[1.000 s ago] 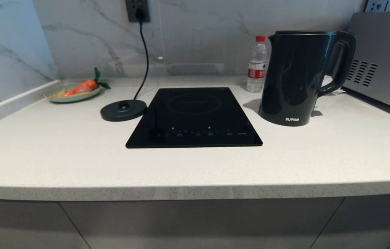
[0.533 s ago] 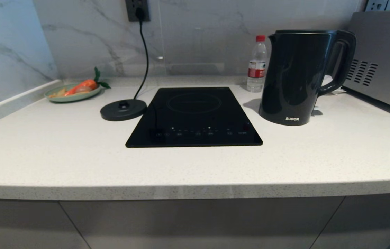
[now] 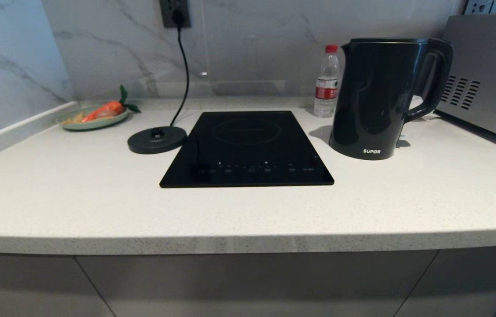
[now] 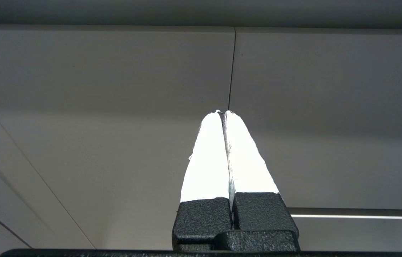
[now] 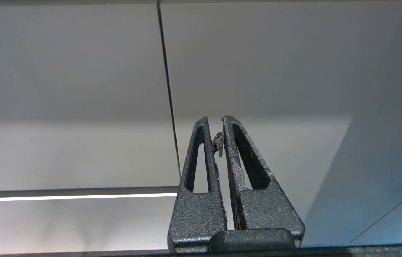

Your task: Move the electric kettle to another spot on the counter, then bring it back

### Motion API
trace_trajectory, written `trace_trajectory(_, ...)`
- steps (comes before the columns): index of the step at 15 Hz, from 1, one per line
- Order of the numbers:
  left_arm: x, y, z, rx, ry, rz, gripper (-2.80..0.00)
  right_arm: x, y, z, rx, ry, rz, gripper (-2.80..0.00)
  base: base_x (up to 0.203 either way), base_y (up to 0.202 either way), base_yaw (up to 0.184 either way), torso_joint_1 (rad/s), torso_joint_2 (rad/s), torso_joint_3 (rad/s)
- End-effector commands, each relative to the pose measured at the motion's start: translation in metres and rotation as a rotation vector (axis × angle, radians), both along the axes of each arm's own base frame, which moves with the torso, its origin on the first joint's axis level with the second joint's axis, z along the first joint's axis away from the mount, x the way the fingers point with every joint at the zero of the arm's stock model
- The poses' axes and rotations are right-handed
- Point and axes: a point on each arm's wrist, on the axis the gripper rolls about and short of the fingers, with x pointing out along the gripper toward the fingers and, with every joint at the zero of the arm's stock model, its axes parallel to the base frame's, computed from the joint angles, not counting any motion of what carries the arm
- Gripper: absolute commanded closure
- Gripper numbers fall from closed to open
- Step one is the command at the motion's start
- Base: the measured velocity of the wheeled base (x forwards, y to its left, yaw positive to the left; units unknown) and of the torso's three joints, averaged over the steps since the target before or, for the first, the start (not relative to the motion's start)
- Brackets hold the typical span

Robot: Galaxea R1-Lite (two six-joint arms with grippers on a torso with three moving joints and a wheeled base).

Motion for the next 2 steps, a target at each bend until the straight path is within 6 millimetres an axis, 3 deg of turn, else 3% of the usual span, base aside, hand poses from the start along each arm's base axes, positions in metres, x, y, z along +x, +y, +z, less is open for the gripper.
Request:
trace_trajectory(1,0.0001,0.0000,-0.0008,-0.001,0.000,0.001,0.00,0.0000,-0.0001,-0.0001,0.001,0.002,-0.001,0.00,0.000,0.000,0.000,0.000,0.00,0.000)
trace_trajectory(2,0.0001,0.0000,-0.0008,-0.001,0.001,0.001,0.00,0.0000,-0.0001,-0.0001,0.001,0.002,-0.001,0.00,0.000,0.000,0.000,0.000,0.00,0.000)
